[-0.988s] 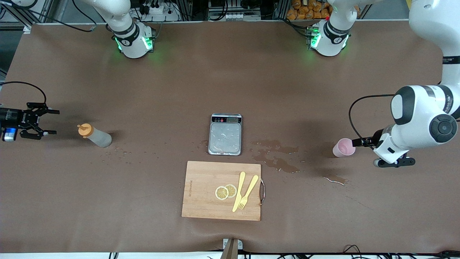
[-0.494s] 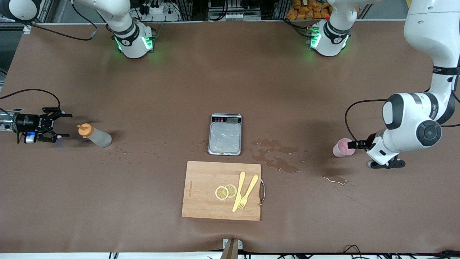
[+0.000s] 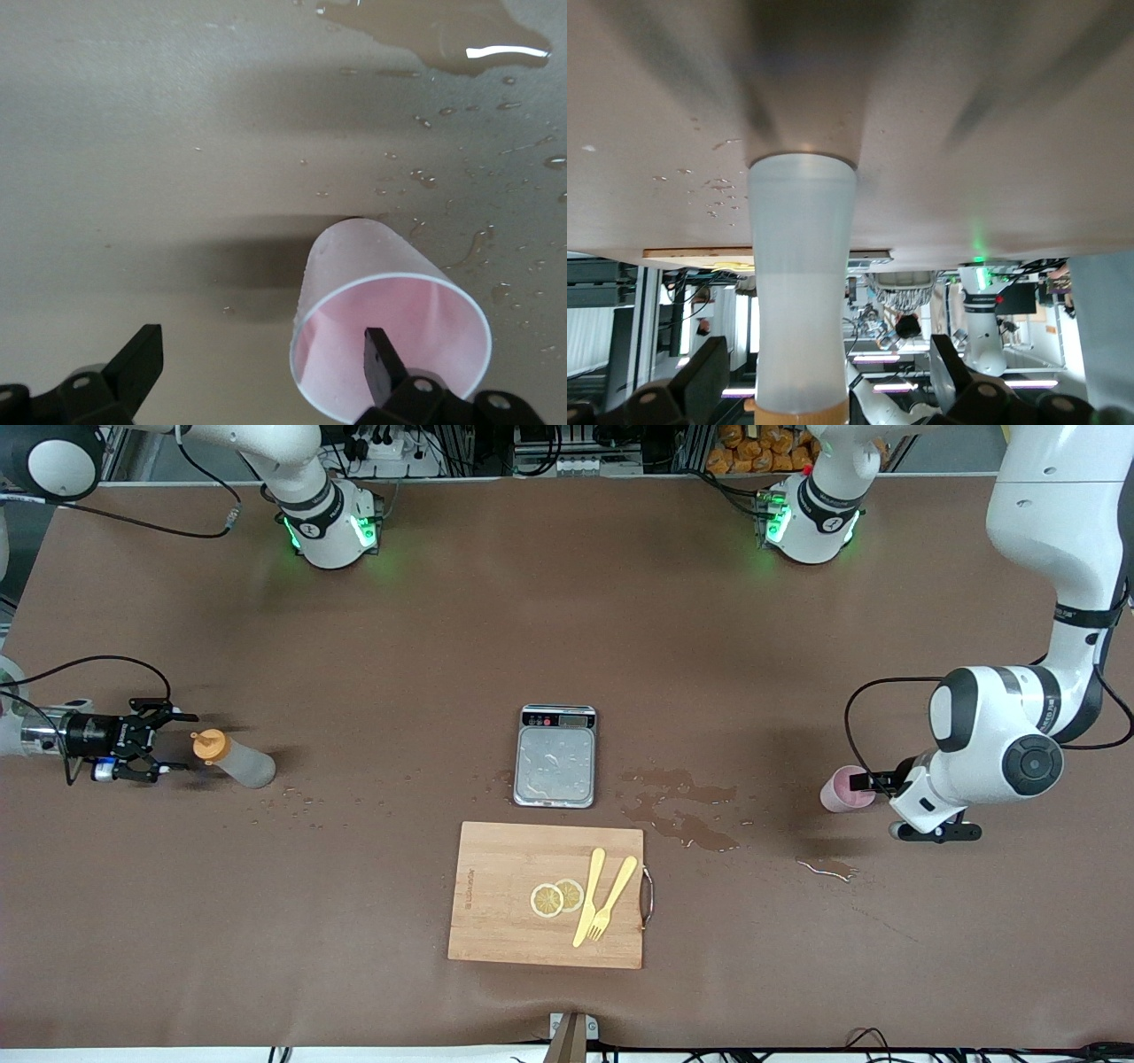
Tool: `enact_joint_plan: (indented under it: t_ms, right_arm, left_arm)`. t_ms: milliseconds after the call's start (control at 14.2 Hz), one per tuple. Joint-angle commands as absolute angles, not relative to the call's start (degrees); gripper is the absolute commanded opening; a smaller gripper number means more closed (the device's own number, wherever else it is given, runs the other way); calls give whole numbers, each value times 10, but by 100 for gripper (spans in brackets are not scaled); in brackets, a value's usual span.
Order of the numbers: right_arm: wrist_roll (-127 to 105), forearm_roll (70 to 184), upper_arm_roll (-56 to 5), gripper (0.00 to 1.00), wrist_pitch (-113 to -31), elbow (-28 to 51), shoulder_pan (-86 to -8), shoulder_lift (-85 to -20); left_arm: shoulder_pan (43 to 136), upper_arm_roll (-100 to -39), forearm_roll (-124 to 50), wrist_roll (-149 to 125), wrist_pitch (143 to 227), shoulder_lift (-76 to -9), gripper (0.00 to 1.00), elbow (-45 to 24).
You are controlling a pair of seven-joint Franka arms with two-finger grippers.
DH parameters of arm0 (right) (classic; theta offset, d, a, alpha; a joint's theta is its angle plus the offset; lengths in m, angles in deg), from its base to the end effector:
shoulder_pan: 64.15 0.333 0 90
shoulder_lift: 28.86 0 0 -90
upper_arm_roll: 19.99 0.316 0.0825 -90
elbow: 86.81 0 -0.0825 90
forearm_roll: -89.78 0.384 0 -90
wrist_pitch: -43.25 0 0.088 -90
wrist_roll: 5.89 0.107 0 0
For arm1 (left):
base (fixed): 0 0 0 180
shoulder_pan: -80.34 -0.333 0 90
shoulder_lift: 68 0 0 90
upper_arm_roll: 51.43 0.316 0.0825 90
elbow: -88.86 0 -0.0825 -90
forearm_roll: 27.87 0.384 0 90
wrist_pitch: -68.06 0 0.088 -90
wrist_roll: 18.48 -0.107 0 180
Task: Add sauce to pink cup with both arms
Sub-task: 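Carry the pink cup onto the scale with the left gripper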
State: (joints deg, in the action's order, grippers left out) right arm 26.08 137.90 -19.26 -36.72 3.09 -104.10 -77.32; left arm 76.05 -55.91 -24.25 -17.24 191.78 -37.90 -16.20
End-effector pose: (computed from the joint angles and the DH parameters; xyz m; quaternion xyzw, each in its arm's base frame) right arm 0.5161 -0.3062 0.1452 -0.5688 0.5712 0.4196 0.4172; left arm 0.6243 0.0030 0.2294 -0.9951 0.0076 0.0985 0.0056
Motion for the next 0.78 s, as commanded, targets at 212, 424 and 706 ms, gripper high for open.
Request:
enact_joint_plan:
  t_ms: [212,424,706]
  right_arm:
    - [261,1405,-184,100,-394,12,-1048,-806]
    - [262,1408,-182,100,-396,12,-1041,-807]
    - [261,1412,-182,100,-405,12,-1029,-819]
  left_arm:
    - [759,-562,-228,-181,1929,-369,0,-165]
    - [759,-563,-230,-180,1930,-368,0,-164]
    - [764,-565,-239,-158,1930,-370,0,-160]
